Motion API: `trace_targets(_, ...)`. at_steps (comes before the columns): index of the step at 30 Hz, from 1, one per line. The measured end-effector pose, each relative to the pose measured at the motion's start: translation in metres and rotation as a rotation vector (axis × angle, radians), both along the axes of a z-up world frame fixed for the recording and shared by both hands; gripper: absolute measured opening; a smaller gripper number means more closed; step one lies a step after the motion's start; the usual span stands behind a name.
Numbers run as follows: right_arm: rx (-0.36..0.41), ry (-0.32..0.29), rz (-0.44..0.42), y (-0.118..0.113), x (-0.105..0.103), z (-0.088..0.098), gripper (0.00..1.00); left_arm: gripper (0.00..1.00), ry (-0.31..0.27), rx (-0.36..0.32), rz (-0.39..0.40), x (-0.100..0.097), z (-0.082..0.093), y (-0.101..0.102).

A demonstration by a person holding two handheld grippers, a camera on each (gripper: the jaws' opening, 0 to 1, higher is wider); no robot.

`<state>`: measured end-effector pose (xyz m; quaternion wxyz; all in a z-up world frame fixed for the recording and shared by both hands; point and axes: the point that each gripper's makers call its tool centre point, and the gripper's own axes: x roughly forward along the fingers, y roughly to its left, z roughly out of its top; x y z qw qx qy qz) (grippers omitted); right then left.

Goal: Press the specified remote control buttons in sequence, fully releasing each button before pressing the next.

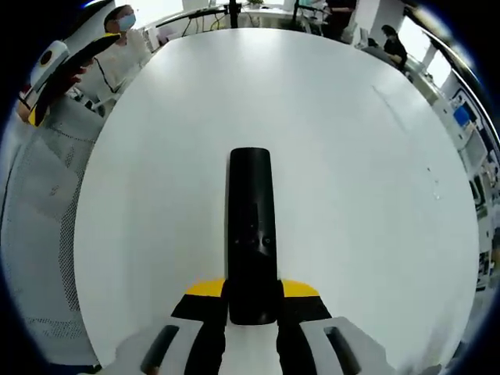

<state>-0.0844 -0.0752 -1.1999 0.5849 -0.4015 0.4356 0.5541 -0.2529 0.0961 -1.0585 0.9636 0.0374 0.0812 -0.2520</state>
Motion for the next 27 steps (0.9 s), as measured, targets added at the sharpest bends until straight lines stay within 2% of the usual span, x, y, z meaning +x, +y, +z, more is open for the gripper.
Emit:
trace_targets(16, 0.006, -0.003, -0.039, 0.005, 0.024, 0.001, 0.21, 0.89, 0.025, 0.002, 0.005, 0.000, -0.004, 0.001)
trace_targets(24, 0.025, -0.015, -0.039, 0.005, 0.027, 0.002, 0.21, 0.88, 0.003, -0.004, 0.048, 0.002, 0.000, 0.010)
trace_targets(27, 0.050, -0.014, -0.090, 0.006, 0.028, 0.002, 0.21, 0.88, 0.017, -0.020, 0.049, 0.002, -0.001, 0.011)
